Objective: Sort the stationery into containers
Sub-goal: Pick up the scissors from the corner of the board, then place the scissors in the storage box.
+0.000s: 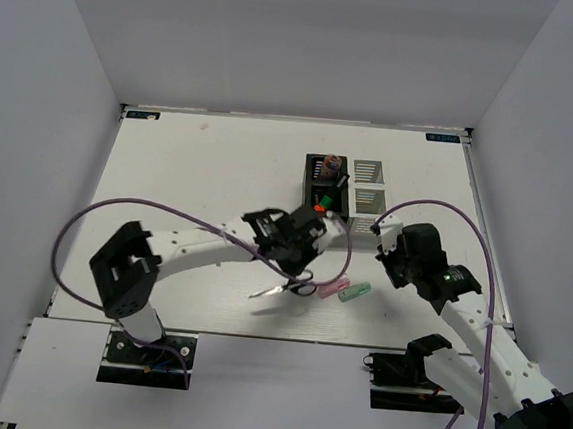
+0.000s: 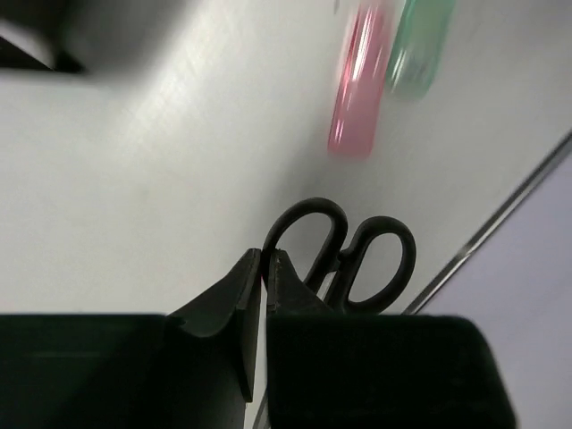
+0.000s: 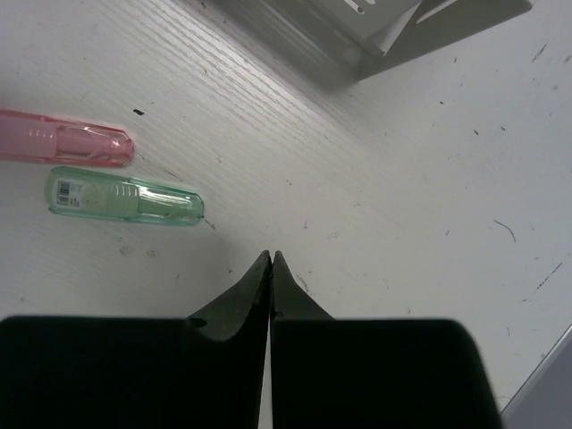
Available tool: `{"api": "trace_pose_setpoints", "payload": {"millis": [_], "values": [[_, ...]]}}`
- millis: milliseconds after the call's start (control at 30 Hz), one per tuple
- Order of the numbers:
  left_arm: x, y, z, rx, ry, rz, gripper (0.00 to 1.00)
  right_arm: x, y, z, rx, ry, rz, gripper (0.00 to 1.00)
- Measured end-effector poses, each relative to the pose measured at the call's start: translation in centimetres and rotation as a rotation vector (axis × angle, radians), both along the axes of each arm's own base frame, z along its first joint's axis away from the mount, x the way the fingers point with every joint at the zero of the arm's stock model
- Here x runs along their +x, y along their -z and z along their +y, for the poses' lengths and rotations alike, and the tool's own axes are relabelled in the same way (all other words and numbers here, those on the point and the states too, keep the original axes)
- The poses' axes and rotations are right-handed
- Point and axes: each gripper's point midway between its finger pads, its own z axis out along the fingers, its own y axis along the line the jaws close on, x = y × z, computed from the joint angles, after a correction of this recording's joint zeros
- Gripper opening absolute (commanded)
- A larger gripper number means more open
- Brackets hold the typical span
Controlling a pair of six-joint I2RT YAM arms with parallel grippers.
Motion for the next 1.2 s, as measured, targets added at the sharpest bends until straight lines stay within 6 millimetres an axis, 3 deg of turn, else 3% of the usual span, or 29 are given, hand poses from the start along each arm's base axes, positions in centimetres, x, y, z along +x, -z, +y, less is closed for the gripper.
{"api": "trace_pose_setpoints", "payload": {"millis": [67,233,300,367,467,533,633,733,867,1200], "values": [[2.2,-5.2,-1.2,-0.124,-0.043,-0.045,0.0,0.0,0.0,0.0,0.001,0.001,0.001,0.0],[9.6,-20.9,-2.9,-0.589,-0.187,-0.166,0.0,-0.1,-0.1,0.1,0.006,-0.001,0.0,0.06],[13.0,-25.6,-2.7,-0.751,-0.241,-0.218,0.0,-0.1,-0.1,0.1,0.007,-0.003,0.0,0.06],[15.7,-28.2,-3.1,-0.879,-0.278,-0.252,0.0,-0.1,-0.1,0.1,0.006,-0.004,0.0,0.08],[18.8,-29.3,-5.7,-1.023,-0.281,-0.254,0.0,-0.1,0.0,0.1,0.005,-0.004,0.001,0.08],[20.7,-28.8,-8.2,-1.107,-0.27,-0.235,0.0,-0.3,0.4,0.0,0.001,-0.005,0.008,0.08],[23.7,-26.5,-11.3,-1.182,-0.27,-0.186,0.0,-0.6,1.1,-0.2,-0.009,-0.01,0.023,0.08],[26.7,-24.1,-13.4,-1.229,-0.292,-0.145,0.0,-0.6,1.2,-0.2,-0.02,-0.027,0.021,0.01],[29.2,-22.5,-13.8,-1.258,-0.332,-0.122,0.0,-0.9,1.4,-0.2,-0.021,-0.05,0.02,0.0],[32.2,-26.0,-12.0,-1.397,-0.344,-0.183,0.0,-1.0,1.6,0.2,-0.008,-0.078,0.034,0.0]]}}
